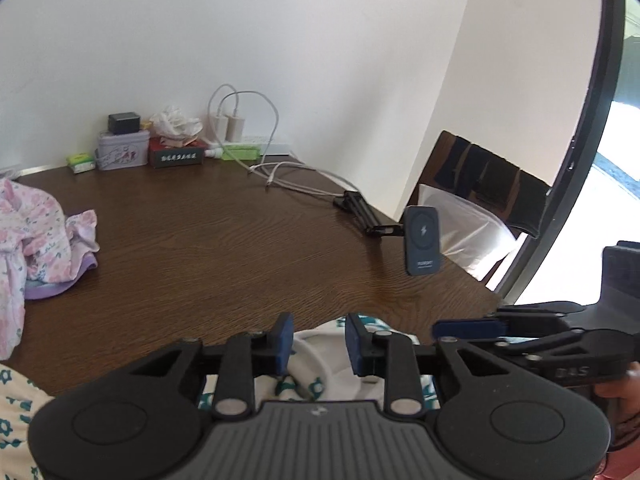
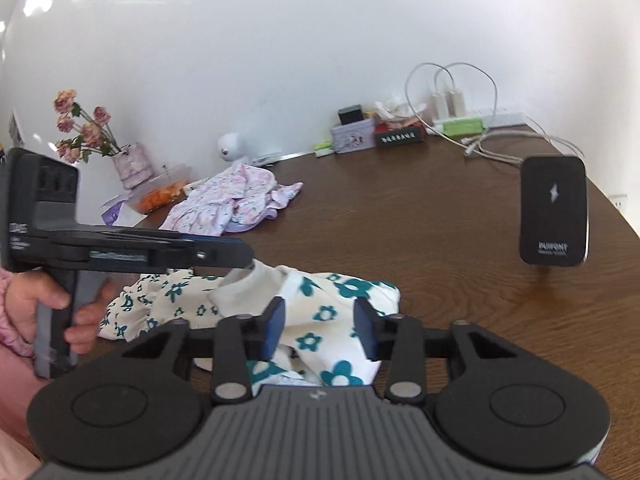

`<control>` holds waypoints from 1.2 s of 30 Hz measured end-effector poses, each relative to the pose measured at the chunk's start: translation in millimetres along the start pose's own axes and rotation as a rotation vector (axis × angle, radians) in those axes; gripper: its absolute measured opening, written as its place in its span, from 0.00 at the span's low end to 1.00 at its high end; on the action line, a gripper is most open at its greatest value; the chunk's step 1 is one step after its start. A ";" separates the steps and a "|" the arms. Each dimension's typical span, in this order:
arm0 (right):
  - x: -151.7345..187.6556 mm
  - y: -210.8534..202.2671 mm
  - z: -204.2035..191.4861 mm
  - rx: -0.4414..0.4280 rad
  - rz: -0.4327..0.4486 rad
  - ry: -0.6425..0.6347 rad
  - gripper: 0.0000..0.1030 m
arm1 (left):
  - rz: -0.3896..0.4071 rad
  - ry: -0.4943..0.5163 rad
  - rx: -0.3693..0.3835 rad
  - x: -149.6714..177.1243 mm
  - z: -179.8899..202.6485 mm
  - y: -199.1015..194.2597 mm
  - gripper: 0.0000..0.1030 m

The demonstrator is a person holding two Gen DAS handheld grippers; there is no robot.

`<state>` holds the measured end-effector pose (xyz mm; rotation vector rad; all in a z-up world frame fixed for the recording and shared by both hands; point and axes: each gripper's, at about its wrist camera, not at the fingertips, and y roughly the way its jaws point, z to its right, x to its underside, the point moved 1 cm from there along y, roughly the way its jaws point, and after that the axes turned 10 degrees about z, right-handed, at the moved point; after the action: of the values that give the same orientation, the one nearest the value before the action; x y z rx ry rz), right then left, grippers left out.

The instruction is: Fold clothes

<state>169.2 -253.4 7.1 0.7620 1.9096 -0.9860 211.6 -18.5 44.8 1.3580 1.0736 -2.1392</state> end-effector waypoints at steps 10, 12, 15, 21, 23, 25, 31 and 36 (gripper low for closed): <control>20.2 7.9 5.0 -0.006 -0.007 -0.055 0.31 | -0.161 -0.088 0.065 18.3 27.4 44.2 0.36; 22.5 9.6 3.7 -0.020 -0.009 -0.068 0.31 | -0.170 -0.141 0.060 22.1 18.4 50.1 0.21; 25.1 10.2 1.2 -0.037 -0.006 -0.095 0.31 | -0.175 -0.215 0.059 25.5 3.8 51.7 0.03; 29.8 7.7 -4.3 -0.042 -0.006 -0.146 0.32 | -0.164 -0.279 0.035 28.5 -16.7 38.9 0.03; 28.0 0.3 -8.6 -0.052 0.008 -0.179 0.35 | -0.158 -0.290 0.045 29.1 -18.8 35.7 0.03; 28.5 -6.9 -13.2 -0.058 0.005 -0.230 0.44 | -0.147 -0.271 0.064 25.9 -13.9 31.3 0.11; 33.4 -16.2 -23.5 -0.064 -0.037 -0.362 0.56 | -0.149 -0.173 0.068 21.9 3.5 30.8 0.32; 37.1 -1.2 -39.3 -0.069 -0.061 -0.467 0.57 | -0.185 -0.137 0.044 28.8 7.6 45.6 0.03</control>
<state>135.3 -215.6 -11.5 0.3899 1.5561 -1.0250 224.3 -51.0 3.0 1.1511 1.1423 -2.3632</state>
